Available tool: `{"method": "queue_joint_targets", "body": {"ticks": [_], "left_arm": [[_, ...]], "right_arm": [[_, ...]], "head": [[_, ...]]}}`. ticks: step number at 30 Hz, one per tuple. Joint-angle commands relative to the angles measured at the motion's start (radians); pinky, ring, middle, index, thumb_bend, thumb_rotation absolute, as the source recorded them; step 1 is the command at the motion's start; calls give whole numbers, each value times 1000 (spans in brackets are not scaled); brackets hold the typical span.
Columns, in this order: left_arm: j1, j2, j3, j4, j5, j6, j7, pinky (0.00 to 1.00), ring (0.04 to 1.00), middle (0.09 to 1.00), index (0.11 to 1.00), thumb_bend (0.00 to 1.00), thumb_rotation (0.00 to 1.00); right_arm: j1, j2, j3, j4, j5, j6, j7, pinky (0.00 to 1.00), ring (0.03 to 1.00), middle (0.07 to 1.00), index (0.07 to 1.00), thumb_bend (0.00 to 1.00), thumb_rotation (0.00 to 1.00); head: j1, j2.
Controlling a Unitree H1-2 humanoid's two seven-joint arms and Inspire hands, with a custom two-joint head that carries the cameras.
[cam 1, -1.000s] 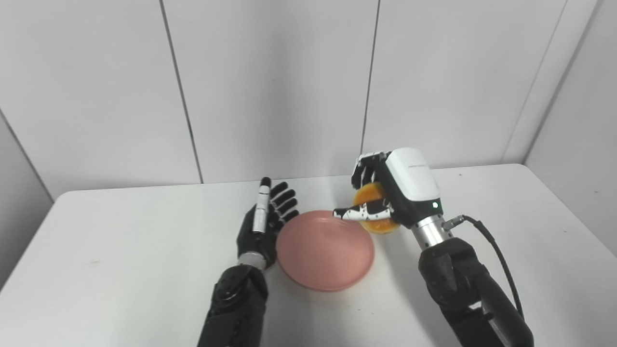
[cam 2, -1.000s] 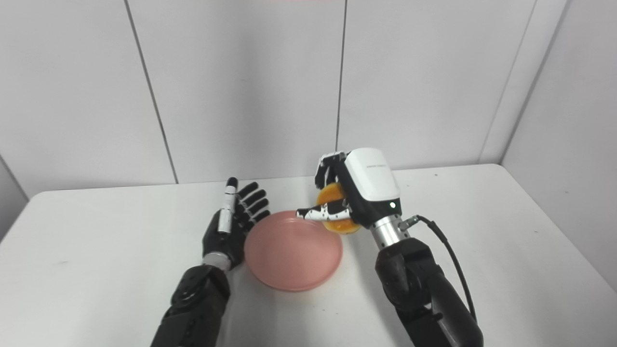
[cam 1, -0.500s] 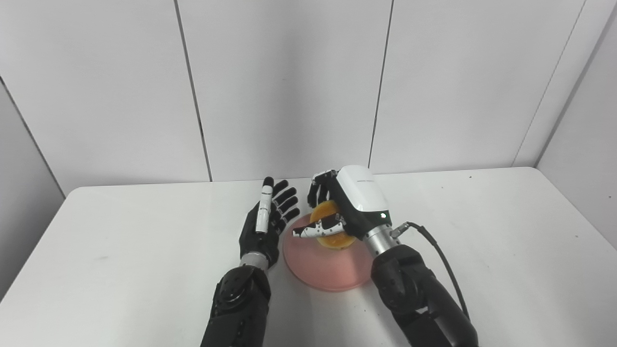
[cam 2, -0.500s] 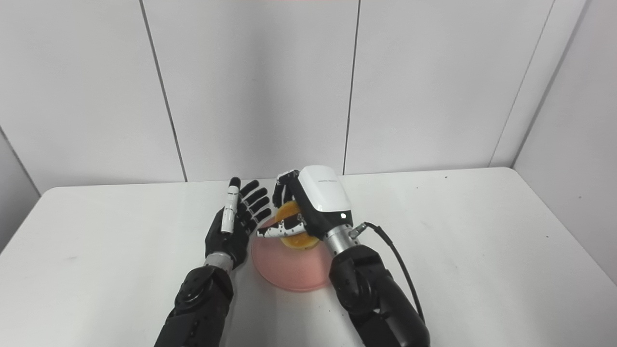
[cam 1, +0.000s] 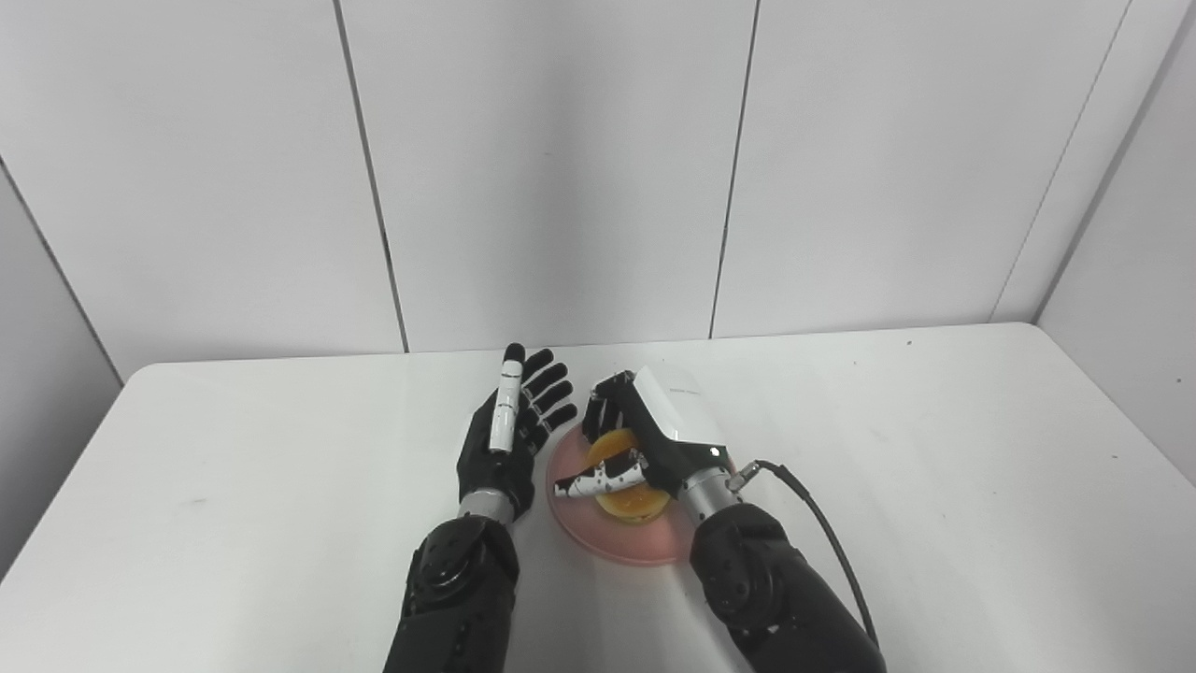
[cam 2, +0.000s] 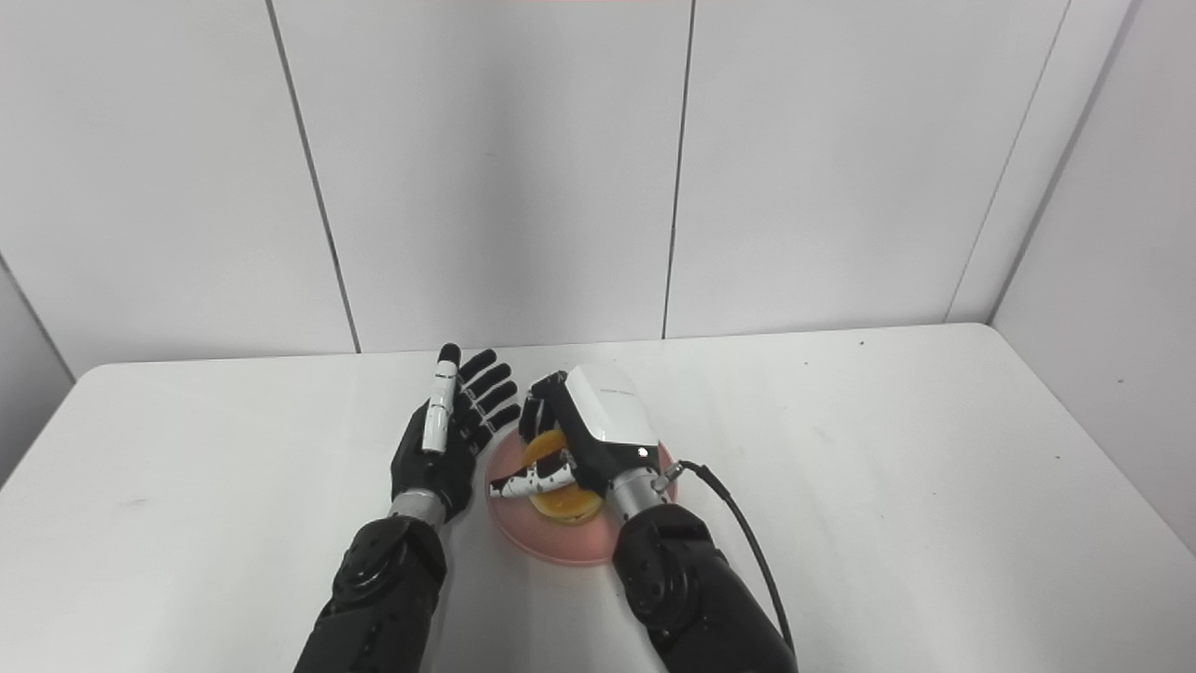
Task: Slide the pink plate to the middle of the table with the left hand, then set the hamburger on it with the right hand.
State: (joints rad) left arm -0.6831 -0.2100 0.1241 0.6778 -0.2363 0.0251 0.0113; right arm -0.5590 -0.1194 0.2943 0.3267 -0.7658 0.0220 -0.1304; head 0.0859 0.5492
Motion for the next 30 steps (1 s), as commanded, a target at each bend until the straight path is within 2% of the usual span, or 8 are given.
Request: {"method": "queue_joint_targets", "body": {"ticks": [1, 5, 8, 11, 14, 15, 18, 30], "left_arm": [[7, 9, 5, 3, -6, 27, 0, 741, 790, 755, 710, 722, 759], [10, 6, 8, 6, -9, 14, -2, 751, 795, 752, 707, 723, 753], [11, 6, 3, 10, 2, 3, 3, 756, 788, 748, 721, 721, 758], [11, 7, 3, 8, 2, 2, 4, 765, 785, 749, 724, 713, 756], [11, 8, 3, 9, 2, 3, 1, 766, 785, 751, 711, 709, 756], [11, 8, 4, 10, 1, 3, 1, 769, 787, 753, 706, 712, 752], [9, 7, 8, 11, -3, 3, 3, 775, 794, 760, 715, 714, 746], [12, 15, -12, 0, 32, -8, 18, 776, 805, 761, 737, 721, 781]], "right_arm": [[-36, -1, -4, -21, 8, -13, -29, 101, 153, 226, 247, 617, 189], [-24, 0, -11, -26, 26, -15, -32, 107, 162, 240, 266, 607, 209], [-16, -6, -20, -22, 49, -58, -63, 159, 219, 311, 344, 577, 473], [-17, -20, -14, -19, 50, -88, -87, 228, 305, 432, 496, 619, 864], [-17, -41, -10, -39, 46, -91, -75, 392, 487, 575, 609, 704, 967], [-17, -45, -9, -43, 46, -92, -73, 504, 589, 650, 653, 743, 987], [-17, -56, -6, -58, 46, -96, -74, 588, 675, 719, 692, 784, 999], [-10, -61, -30, -131, 68, -106, -89, 549, 672, 731, 700, 793, 1000]], "head": [[0, 2], [0, 3], [1, 4], [-1, 3], [-5, 2], [-5, 2], [-4, 2], [-5, 7]]}}
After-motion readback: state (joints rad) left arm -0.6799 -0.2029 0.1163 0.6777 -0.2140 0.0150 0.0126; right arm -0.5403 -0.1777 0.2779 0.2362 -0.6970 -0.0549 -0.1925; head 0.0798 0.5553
